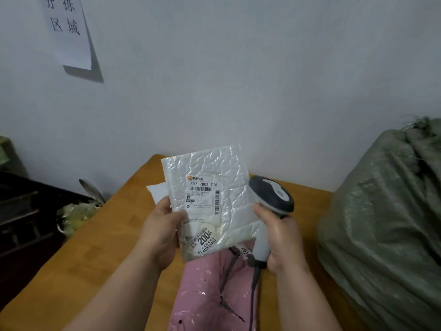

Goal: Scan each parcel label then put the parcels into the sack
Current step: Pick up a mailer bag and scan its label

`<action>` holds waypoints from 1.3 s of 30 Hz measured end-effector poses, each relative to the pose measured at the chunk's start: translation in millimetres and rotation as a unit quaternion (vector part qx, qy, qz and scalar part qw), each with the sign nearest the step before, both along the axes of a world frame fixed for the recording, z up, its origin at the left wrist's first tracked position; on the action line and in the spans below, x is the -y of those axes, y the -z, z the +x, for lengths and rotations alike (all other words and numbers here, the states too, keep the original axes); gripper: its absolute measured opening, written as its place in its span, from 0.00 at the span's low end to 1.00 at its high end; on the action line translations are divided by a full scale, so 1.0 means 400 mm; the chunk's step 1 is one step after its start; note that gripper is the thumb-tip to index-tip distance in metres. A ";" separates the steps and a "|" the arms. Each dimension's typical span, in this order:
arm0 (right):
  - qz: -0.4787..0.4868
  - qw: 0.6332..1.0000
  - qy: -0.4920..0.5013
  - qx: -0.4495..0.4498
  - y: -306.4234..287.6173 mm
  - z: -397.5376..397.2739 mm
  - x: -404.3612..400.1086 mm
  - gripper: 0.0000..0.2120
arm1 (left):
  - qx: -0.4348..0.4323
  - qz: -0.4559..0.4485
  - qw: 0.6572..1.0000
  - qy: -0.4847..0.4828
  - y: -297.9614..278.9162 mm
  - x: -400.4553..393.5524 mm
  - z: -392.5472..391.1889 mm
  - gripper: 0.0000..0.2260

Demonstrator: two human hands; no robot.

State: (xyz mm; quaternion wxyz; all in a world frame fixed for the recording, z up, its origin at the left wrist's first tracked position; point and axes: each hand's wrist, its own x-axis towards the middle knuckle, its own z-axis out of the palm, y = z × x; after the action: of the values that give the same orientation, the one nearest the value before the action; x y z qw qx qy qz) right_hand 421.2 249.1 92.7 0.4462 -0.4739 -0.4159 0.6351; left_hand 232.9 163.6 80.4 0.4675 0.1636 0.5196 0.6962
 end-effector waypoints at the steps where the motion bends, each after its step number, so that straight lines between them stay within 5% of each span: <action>1: 0.019 1.000 0.010 0.013 -0.002 -0.004 0.003 0.08 | -0.006 -0.004 1.000 -0.016 -0.002 -0.002 -0.008 0.19; 6: 0.037 0.999 -0.005 0.007 -0.039 -0.035 0.031 0.03 | -0.009 -0.010 0.997 -0.076 -0.001 0.003 -0.048 0.15; 15: 0.037 0.972 -0.234 0.005 -0.092 -0.104 0.112 0.08 | 0.019 -0.012 0.994 -0.106 0.004 0.018 -0.071 0.15; 39: 0.015 0.964 -0.265 0.004 -0.087 -0.072 0.098 0.09 | 0.016 -0.018 0.993 -0.119 0.006 0.010 -0.038 0.14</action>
State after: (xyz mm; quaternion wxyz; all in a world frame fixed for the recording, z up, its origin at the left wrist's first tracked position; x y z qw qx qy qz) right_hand 392.6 209.8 127.4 0.2674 -0.3431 -0.5377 0.7223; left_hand 217.8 159.7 78.1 0.3923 0.0806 0.5405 0.7400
